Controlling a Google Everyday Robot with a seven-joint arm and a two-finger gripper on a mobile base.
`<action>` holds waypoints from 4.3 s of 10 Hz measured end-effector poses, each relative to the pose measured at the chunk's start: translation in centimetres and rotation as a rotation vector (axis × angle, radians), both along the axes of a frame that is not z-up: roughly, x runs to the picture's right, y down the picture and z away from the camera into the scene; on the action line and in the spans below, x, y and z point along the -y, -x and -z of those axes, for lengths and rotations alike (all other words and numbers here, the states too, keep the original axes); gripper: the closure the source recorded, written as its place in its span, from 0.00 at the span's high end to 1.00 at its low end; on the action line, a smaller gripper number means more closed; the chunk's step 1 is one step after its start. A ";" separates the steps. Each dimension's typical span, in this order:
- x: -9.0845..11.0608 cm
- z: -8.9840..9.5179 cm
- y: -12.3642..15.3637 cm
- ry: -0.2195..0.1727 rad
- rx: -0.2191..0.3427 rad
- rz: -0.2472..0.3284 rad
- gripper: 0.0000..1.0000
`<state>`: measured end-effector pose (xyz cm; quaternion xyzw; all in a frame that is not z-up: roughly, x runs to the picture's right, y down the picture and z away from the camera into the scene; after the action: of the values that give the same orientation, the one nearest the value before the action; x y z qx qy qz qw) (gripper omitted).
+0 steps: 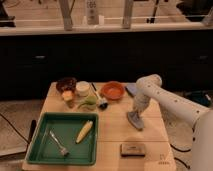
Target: Wipe table surface with towel
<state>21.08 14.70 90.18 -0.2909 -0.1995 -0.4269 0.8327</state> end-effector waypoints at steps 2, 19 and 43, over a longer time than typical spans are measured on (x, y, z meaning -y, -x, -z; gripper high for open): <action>0.8 -1.1 0.5 0.002 0.009 0.001 0.00; 1.7 -1.9 3.0 -0.007 0.073 0.023 0.00; 1.7 -1.9 3.0 -0.007 0.074 0.022 0.00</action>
<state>18.07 13.05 92.07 -0.2742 -0.2253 -0.4474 0.8209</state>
